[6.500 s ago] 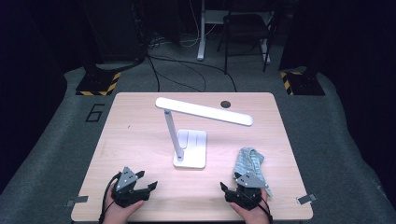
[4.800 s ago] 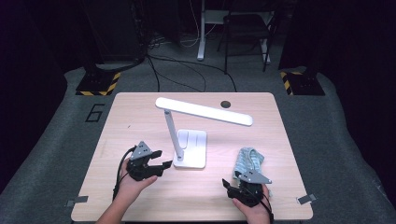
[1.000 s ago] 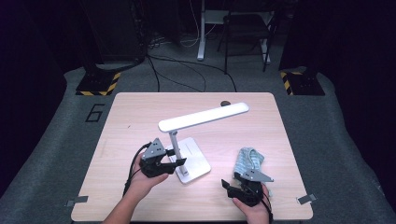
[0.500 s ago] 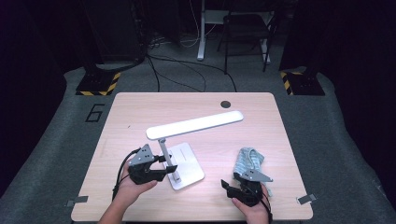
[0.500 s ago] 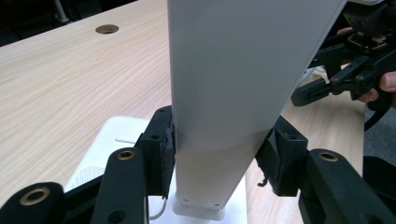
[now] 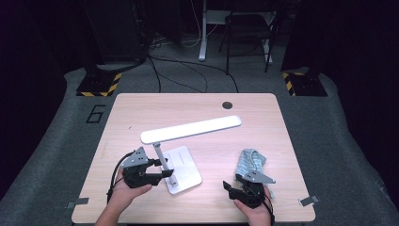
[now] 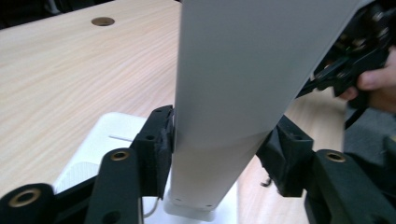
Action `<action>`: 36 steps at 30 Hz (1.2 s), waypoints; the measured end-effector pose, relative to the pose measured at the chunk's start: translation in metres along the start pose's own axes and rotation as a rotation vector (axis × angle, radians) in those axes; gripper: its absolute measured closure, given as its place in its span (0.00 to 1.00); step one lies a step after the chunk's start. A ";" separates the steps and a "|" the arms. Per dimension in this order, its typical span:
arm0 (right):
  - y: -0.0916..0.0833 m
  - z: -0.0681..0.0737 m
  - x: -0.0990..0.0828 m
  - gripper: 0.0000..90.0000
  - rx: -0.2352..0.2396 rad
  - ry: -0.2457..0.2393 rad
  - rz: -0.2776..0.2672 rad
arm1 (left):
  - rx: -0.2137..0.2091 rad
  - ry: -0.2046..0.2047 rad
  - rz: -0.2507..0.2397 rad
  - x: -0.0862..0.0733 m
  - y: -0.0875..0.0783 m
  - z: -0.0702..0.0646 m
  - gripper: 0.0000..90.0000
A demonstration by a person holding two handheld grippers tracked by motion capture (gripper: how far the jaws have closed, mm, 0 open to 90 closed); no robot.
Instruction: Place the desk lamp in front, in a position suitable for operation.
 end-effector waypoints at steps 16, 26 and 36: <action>0.004 0.001 -0.001 0.41 0.005 0.002 0.015 | -0.002 0.000 -0.072 0.035 -0.024 0.000 0.54; 0.003 -0.001 -0.002 0.41 0.003 0.012 0.003 | 0.023 0.010 -0.070 0.043 -0.024 -0.007 0.49; 0.003 -0.001 -0.002 0.41 0.006 0.010 0.014 | 0.037 0.012 -0.057 0.043 -0.026 -0.008 0.56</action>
Point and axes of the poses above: each handheld gripper's, and its own axes: y roughly forward along the jaws, x roughly out of its top, z roughly to its left, the point moved 3 cm from there along y, roughly forward along the jaws, and after that the axes turned 14 degrees about x, right-handed, at the moved point
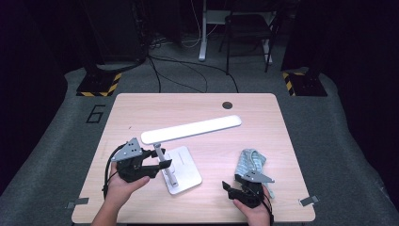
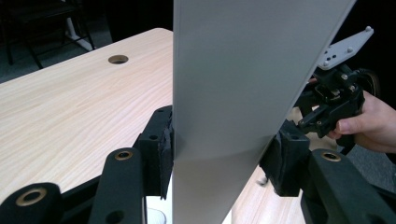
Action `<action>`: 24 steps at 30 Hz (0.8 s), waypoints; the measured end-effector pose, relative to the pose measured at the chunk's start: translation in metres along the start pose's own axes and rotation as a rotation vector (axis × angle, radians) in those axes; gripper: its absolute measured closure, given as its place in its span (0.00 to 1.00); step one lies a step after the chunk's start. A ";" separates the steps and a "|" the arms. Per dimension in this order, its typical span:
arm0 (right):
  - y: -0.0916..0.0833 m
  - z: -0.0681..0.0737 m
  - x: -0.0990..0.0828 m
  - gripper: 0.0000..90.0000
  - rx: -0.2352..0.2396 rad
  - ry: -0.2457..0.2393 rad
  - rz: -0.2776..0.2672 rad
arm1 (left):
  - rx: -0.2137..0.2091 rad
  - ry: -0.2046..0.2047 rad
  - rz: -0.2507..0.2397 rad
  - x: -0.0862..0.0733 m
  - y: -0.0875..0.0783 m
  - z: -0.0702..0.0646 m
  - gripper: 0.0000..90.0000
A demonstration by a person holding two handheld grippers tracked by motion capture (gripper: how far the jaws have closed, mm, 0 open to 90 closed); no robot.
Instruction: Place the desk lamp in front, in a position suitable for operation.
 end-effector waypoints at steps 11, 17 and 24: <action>-0.010 0.010 0.009 0.42 -0.014 -0.115 -0.052 | -0.047 0.020 -0.008 -0.002 -0.004 -0.006 0.57; -0.023 0.001 0.016 0.42 -0.074 -0.136 -0.087 | -0.081 0.033 -0.006 -0.003 -0.006 -0.011 0.57; -0.042 -0.016 0.024 0.39 -0.204 -0.150 -0.106 | -0.118 0.051 -0.008 -0.003 -0.008 -0.014 0.57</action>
Point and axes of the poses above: each handheld gripper's, and its own axes: y roughly forward along the jaws, x roughly out of its top, z roughly to its left, the point moved 3 cm from there along y, roughly forward along the jaws, and after that the axes turned 14 degrees about x, right-handed, at the moved point
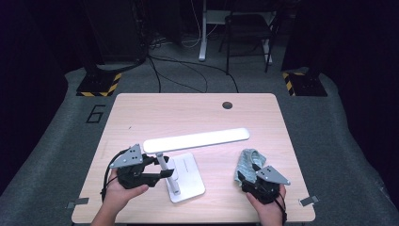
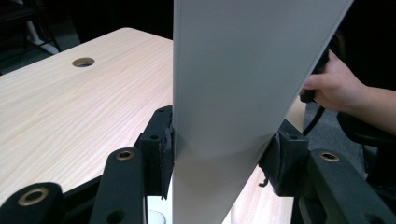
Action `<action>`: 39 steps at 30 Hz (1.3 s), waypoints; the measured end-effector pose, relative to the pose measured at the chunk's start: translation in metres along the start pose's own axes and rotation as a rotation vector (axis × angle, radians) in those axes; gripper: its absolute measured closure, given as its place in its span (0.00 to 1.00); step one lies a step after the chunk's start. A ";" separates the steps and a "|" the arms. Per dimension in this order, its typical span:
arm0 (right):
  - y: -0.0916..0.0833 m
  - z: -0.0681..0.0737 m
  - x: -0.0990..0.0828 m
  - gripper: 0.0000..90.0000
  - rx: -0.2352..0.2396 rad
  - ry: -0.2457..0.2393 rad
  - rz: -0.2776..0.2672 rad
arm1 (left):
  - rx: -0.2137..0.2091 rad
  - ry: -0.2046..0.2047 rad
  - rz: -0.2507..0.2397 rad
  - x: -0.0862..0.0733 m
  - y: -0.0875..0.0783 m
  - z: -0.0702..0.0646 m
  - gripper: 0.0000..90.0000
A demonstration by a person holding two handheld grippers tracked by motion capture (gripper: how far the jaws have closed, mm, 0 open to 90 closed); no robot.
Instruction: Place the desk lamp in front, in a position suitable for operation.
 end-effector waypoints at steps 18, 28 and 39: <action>0.015 -0.054 0.013 0.38 -0.081 0.181 0.094 | 0.038 0.016 -0.024 0.000 0.001 -0.006 0.57; 0.023 -0.059 -0.014 0.49 -0.077 0.206 0.158 | 0.047 -0.020 -0.003 -0.001 0.002 -0.007 0.54; 0.033 -0.062 -0.026 0.44 -0.063 0.234 0.234 | 0.048 -0.024 0.011 0.000 0.004 -0.009 0.51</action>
Point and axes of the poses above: each handheld gripper's, and its own axes: y roughly forward along the jaws, x roughly out of its top, z roughly to its left, the point moved 3 cm from there along y, roughly forward along the jaws, and after that the axes turned 14 degrees about x, right-handed, at the moved point
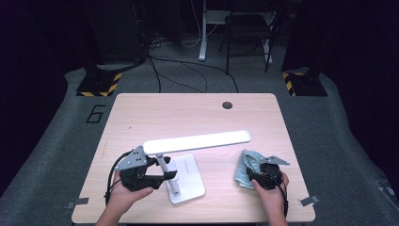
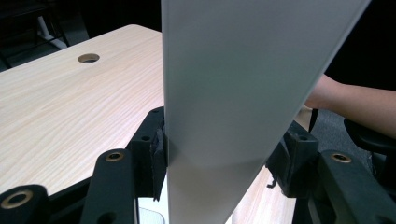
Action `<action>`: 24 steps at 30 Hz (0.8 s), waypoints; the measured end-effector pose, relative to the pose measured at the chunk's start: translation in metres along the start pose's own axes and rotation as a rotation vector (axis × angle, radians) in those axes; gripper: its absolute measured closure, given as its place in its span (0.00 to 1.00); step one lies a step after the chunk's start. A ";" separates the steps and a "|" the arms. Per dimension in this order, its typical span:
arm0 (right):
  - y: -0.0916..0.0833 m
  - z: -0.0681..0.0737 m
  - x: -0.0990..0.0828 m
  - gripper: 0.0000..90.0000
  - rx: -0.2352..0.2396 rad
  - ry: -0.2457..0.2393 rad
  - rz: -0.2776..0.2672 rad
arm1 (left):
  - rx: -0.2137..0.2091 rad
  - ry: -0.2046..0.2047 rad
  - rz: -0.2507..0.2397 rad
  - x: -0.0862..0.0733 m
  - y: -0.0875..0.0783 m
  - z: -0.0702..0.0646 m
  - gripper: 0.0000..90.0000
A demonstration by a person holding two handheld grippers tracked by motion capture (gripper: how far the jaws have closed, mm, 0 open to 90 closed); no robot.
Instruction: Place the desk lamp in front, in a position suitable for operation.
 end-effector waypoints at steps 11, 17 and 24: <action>0.004 0.000 -0.001 0.29 -0.019 0.005 0.015 | 0.008 -0.003 -0.007 0.001 0.000 -0.001 0.51; 0.004 -0.002 -0.003 0.30 -0.007 0.027 0.007 | 0.007 0.002 -0.008 0.001 -0.001 -0.002 0.49; 0.004 0.002 -0.003 0.52 0.047 0.015 -0.003 | 0.001 -0.001 -0.017 0.003 -0.002 -0.002 0.48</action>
Point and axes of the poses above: each handheld gripper's, and its own axes: y roughly forward along the jaws, x roughly out of its top, z roughly to its left, the point moved 3 cm from there along y, roughly forward along the jaws, and after that the axes turned 14 degrees about x, right-handed, at the moved point
